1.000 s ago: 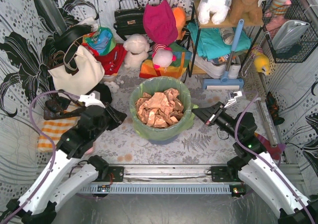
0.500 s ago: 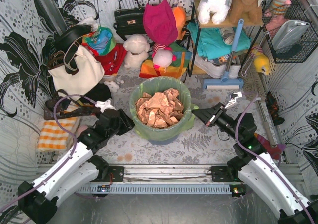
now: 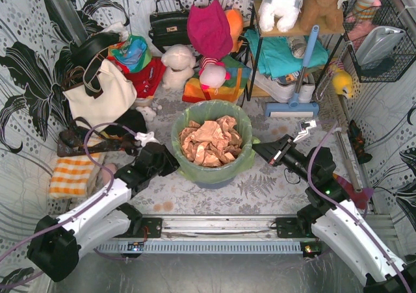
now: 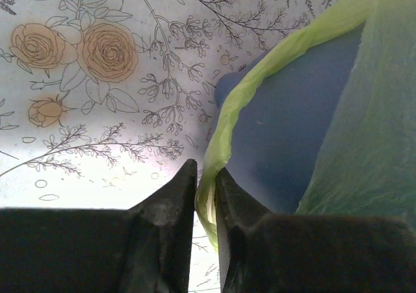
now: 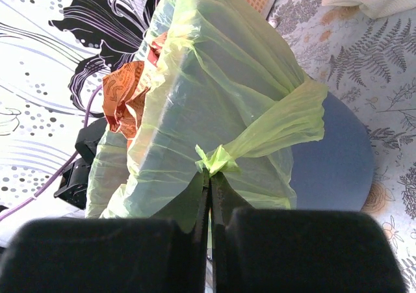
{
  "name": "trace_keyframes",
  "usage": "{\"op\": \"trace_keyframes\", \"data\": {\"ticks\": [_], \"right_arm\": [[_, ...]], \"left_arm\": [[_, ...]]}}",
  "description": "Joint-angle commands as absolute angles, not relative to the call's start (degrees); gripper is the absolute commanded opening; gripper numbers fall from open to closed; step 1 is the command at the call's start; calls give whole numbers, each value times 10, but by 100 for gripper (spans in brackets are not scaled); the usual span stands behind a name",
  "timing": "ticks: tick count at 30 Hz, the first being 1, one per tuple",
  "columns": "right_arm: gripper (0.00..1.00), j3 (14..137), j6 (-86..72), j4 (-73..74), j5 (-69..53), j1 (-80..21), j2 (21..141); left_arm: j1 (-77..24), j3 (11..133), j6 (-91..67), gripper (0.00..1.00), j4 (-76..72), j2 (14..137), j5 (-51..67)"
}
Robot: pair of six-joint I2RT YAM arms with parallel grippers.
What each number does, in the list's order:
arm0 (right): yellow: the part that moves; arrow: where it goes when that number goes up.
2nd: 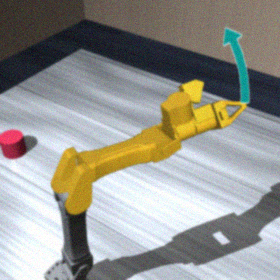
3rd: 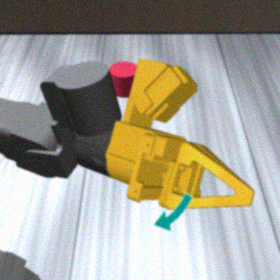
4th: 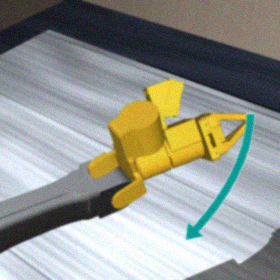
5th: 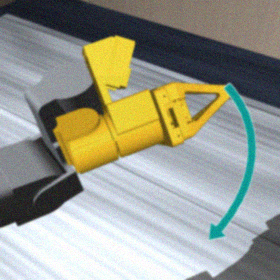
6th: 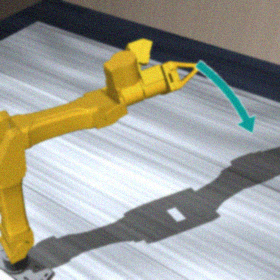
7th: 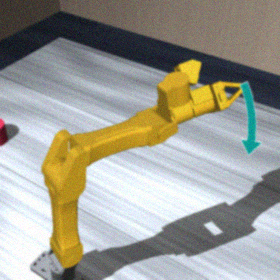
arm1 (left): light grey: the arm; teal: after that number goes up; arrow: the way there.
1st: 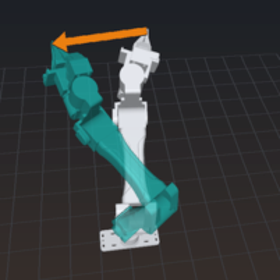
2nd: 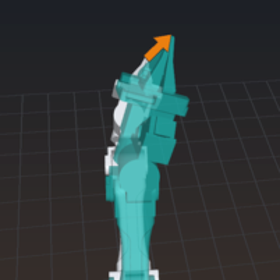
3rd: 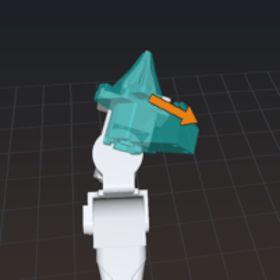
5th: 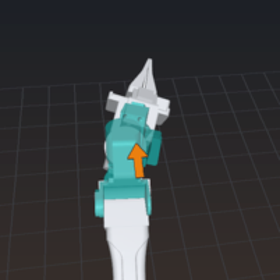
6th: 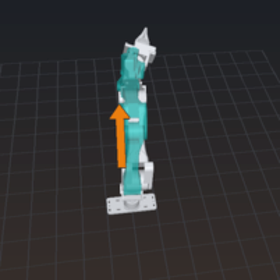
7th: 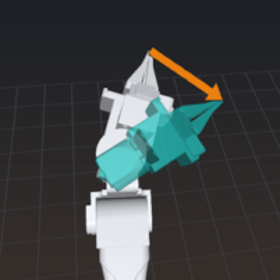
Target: Tie the trash bag
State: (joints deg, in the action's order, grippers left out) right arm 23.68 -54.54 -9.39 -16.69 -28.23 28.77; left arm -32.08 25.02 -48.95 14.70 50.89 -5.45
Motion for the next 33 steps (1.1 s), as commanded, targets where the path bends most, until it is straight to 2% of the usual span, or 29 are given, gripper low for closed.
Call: {"op": "trace_keyframes", "data": {"ticks": [1,4,8,14,20,33], "right_arm": [[0,265,-531,-80,-162,-279,284],[0,262,-533,-72,-154,-279,277],[0,283,-540,18,-99,-279,265],[0,277,-555,20,-91,-280,244],[0,331,-556,-1,-109,-280,270],[0,422,-557,-64,-127,-280,307]], "left_arm": [[-320,243,-473,18,108,503,-69],[-320,249,-471,0,133,484,-61],[-320,280,-481,0,228,426,-63],[-320,322,-502,0,294,328,-41],[-320,402,-514,0,278,349,6],[-320,574,-515,0,313,368,15]]}}
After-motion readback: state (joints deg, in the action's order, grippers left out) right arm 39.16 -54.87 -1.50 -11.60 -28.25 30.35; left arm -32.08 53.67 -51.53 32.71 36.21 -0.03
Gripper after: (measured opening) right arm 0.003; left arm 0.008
